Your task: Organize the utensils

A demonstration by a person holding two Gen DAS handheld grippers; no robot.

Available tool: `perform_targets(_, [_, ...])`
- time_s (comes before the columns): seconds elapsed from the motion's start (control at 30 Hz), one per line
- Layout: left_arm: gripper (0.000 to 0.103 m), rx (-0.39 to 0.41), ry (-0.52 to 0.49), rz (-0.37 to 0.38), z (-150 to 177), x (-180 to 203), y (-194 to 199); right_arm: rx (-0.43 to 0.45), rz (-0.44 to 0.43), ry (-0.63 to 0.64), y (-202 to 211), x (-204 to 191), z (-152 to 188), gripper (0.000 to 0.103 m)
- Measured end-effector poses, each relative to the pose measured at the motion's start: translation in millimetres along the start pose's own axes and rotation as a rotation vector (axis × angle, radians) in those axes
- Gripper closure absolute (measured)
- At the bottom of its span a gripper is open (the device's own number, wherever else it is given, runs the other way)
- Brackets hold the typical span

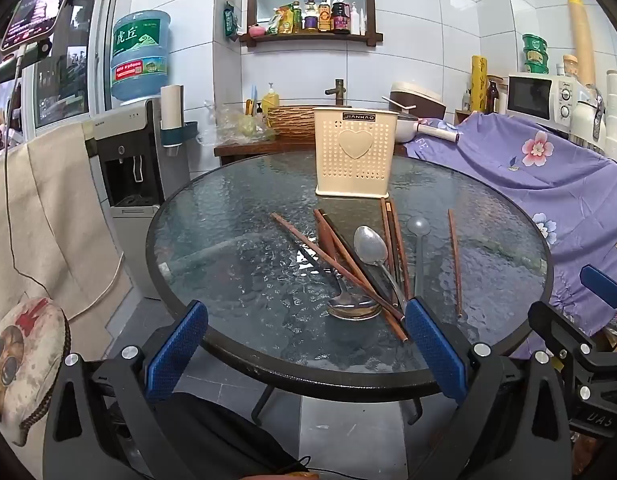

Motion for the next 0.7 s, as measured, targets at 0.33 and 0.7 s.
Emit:
perform_targets(0.33, [0.006, -0.006, -0.005, -0.003, 0.4, 0.0, -0.8, 0.006, 0.001, 0.001, 0.5, -0.1, -0.2, 0.005])
perform_targets(0.7, [0.006, -0.008, -0.006, -0.004, -0.3, -0.1, 0.4, 0.006, 0.001, 0.000, -0.5, -0.6, 0.8, 0.005])
Point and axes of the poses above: each gripper's, at about its wrist camera, not at the fingertips, and y roughly against the way its jaws point, x to its right, z to its underside, the point moved 8 cm from there along -y, roughly the way its jaws point, and after that the axes turned 3 degrees about z, right-handed, at the moved point
